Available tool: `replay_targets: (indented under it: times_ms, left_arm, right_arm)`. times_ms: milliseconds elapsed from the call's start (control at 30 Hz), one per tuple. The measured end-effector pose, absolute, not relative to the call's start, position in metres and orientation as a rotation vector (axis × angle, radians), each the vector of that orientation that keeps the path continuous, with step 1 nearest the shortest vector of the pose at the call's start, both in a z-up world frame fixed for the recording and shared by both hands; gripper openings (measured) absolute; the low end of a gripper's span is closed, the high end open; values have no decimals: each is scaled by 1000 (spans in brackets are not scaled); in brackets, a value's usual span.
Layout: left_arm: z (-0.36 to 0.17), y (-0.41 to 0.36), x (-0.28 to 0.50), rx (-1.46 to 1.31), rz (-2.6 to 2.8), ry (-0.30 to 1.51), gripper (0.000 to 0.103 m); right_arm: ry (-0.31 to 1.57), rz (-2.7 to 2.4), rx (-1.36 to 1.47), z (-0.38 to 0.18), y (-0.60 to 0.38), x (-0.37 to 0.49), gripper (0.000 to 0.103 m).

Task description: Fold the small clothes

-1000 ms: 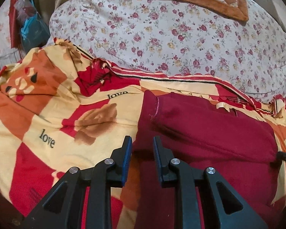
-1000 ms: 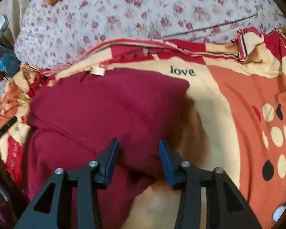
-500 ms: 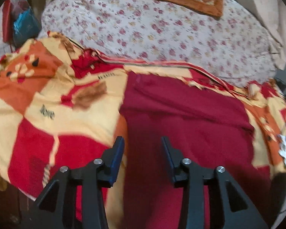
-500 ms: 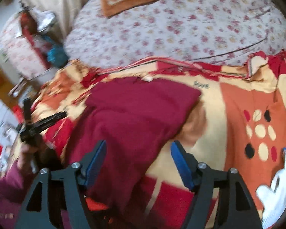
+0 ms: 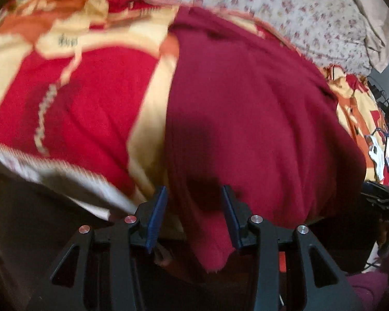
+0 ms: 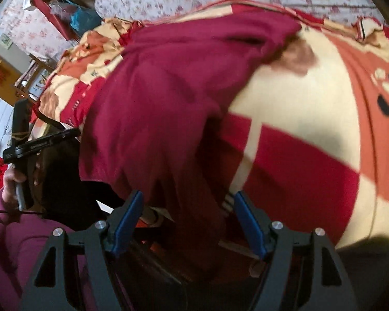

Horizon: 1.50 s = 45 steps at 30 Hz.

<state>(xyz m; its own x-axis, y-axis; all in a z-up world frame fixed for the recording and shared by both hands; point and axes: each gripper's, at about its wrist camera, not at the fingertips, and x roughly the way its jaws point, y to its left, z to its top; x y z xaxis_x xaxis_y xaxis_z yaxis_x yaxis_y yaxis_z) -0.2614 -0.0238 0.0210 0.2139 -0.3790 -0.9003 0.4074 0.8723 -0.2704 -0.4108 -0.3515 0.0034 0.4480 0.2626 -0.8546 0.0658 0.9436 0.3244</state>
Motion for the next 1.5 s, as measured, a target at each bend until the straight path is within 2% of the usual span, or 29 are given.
replay_targets:
  times_ms: [400,467,500,533,567,633,667,1033,1300,1500]
  left_arm:
    - [-9,-40,-266,78,-545,1329,22]
    - [-12,-42,-265,73,-555,1342,18]
    - [-11,-40,-266,57,-565,1340,12]
    - [-10,-39,-266,43,-574,1338,0]
    - [-8,-36,-266,31,-579,1337,0]
    - [-4,-31,-266,6,-590,1334,0]
    - [0,-27,-266,-11,-602,1327,0]
    - [91,28,-266,-138,-684,1137,0]
    - [133,13,-215,-212,-696,1035,0]
    - [155,-26,-155,-217,-728,953,0]
  right_arm:
    - [1153,147,367,-33,-338,-406,75]
    - [1145,148,360,-33,-338,-406,67]
    - [1144,152,356,-32,-337,-406,53]
    - [1147,158,349,-31,-336,-406,39]
    - [1150,161,342,-30,-335,-407,33]
    - [1150,159,328,-30,-336,-411,10]
    - [1149,156,325,-29,-337,-413,8]
    - [1035,457,489,16,-317,-435,6]
    - [836,505,636,60,-347,-420,6]
    - [674,406,720,91,-401,-376,6]
